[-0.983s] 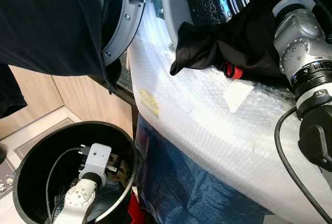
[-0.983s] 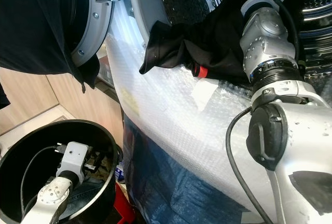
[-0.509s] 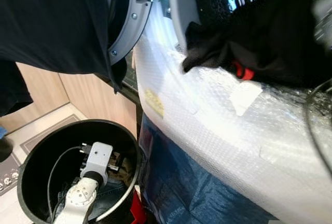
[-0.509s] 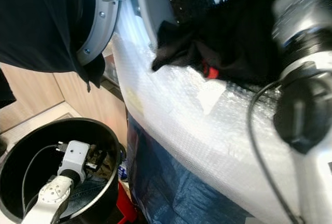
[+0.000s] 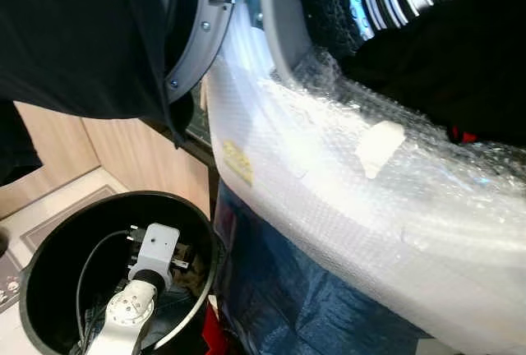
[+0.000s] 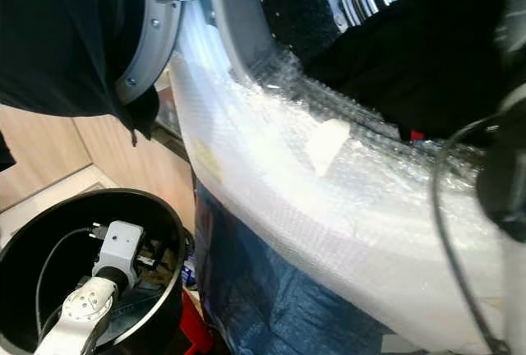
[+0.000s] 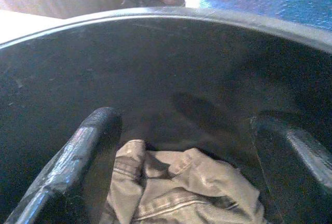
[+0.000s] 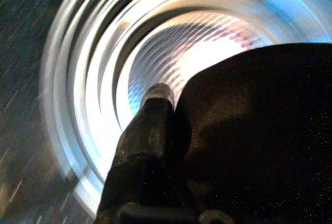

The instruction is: Clothes washing

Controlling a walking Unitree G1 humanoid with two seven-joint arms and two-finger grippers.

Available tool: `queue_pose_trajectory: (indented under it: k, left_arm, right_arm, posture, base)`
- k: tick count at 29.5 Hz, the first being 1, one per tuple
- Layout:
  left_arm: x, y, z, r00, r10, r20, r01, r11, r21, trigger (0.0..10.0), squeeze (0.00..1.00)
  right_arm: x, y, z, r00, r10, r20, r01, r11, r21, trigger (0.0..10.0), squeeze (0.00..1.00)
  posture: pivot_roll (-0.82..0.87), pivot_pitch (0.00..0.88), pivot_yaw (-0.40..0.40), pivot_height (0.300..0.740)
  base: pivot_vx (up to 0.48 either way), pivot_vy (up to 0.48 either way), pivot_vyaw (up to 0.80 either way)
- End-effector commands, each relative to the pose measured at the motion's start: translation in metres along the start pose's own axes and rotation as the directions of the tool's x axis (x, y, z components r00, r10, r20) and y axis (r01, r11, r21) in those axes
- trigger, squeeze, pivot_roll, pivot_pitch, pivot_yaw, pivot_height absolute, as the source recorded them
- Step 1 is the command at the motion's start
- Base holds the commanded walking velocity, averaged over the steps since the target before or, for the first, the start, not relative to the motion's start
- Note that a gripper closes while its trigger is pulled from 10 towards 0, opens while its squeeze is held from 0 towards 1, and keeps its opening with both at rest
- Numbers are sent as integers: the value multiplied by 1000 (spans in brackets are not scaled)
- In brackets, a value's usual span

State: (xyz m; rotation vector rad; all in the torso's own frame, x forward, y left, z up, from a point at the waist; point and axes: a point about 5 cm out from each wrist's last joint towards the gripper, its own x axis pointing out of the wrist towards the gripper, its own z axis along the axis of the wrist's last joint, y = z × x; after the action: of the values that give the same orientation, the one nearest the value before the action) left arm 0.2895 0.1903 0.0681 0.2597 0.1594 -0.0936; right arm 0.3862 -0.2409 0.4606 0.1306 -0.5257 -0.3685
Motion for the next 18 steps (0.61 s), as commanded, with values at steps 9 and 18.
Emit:
queue_pose_trajectory:
  k: [9,18]
  left_arm:
    - [1,-9,-3,999,-44,-18,44,999,12,10000,0]
    - [0,-16,-6,997,-65,-28,65,998,7,10000,0]
  right_arm:
    - [-10,29,-30,985,161,-69,-173,954,-245,10000,224]
    - [-19,43,-53,968,187,-170,-199,978,-60,10000,1000]
  posture:
    - [140,46,-90,740]
    - [116,42,-101,740]
  base:
    - [0,0,0]
    - [0,0,0]
